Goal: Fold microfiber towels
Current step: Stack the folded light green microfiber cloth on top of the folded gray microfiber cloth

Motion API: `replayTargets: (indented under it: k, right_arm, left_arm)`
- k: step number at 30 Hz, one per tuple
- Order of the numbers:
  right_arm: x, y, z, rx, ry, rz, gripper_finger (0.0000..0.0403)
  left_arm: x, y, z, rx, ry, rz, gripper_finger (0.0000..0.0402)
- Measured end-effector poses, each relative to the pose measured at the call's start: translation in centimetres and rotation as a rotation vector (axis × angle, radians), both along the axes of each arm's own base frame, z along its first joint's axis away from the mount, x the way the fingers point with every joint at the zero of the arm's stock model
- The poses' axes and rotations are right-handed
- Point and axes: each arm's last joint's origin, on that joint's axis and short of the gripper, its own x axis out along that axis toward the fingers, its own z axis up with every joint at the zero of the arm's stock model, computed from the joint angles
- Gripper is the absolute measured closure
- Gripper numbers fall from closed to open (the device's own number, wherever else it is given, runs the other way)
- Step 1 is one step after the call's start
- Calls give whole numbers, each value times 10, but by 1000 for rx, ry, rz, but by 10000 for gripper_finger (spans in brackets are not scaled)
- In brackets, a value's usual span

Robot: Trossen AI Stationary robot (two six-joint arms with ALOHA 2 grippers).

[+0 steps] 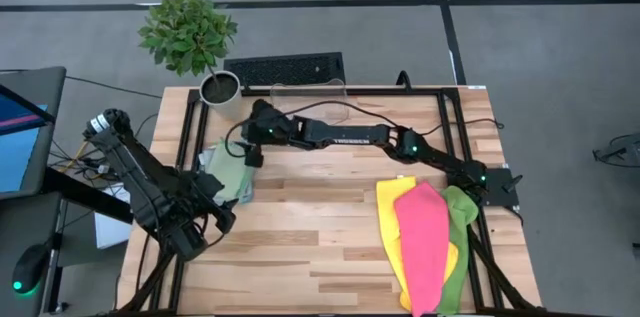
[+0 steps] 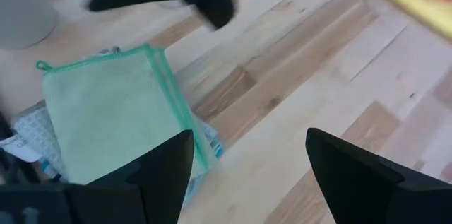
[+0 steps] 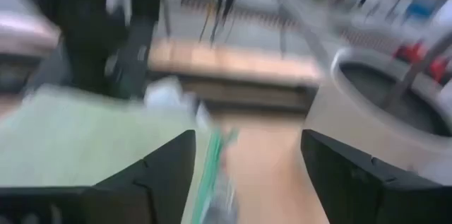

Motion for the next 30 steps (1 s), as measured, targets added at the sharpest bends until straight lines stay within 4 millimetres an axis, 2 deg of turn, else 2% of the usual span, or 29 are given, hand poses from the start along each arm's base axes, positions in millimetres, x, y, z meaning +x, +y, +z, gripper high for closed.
replayTargets:
  k: [3, 5, 9, 11, 13, 15, 18, 22, 27, 30]
  right_arm:
    - [-14, 9, 14, 63, 141, 52, 113]
    - [-33, 19, 36, 99, 267, 80, 112]
    - [-90, 32, 98, 169, 485, 62, 112]
    - [-118, 35, 115, 222, 611, 25, 112]
    - [-137, 43, 126, 259, 686, -12, 112]
    - [-157, 56, 148, 286, 693, -25, 112]
    - [-196, 77, 194, 293, 621, -38, 112]
    - [-227, 105, 220, 252, 575, -80, 112]
    - [-276, 141, 255, 207, 450, -114, 112]
    - [-293, 160, 263, 169, 400, -146, 112]
  left_arm:
    - [-1, 4, -2, 21, 66, 2, 134]
    - [-5, 14, -5, 71, 109, 50, 134]
    - [-14, 43, -9, 11, 52, 139, 134]
    - [-20, 60, -10, -65, 21, 191, 134]
    - [-31, 79, -10, -111, -5, 246, 134]
    - [-42, 96, -11, -130, -53, 308, 134]
    - [-55, 116, -13, -122, -94, 374, 134]
    - [-59, 132, -17, -108, -76, 431, 134]
    - [-32, 144, -23, -118, -2, 382, 134]
    - [-15, 160, -29, -75, 112, 364, 134]
